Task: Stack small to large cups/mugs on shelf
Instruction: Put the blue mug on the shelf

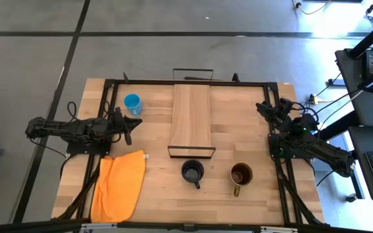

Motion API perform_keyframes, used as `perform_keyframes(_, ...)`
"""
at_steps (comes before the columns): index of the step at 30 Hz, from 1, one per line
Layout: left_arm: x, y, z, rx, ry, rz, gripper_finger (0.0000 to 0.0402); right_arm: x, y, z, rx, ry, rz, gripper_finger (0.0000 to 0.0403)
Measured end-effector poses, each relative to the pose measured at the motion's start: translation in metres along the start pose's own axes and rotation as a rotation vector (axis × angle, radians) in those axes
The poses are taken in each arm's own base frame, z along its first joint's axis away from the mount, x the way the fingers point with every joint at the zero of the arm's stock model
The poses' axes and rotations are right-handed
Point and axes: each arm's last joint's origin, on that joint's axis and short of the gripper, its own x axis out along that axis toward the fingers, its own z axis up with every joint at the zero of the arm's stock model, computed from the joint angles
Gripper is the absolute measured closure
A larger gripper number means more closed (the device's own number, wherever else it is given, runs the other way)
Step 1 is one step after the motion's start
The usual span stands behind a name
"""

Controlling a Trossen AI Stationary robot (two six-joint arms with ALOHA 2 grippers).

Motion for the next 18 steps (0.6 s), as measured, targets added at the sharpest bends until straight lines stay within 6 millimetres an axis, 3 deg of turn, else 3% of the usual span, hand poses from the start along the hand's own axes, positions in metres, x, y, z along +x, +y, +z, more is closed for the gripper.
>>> perform_keyframes(18,0.0,0.0,0.0,0.0,0.0,0.0,0.0386,-0.0003,-0.0059,-0.0041,0.009,0.041,-0.061,0.038)
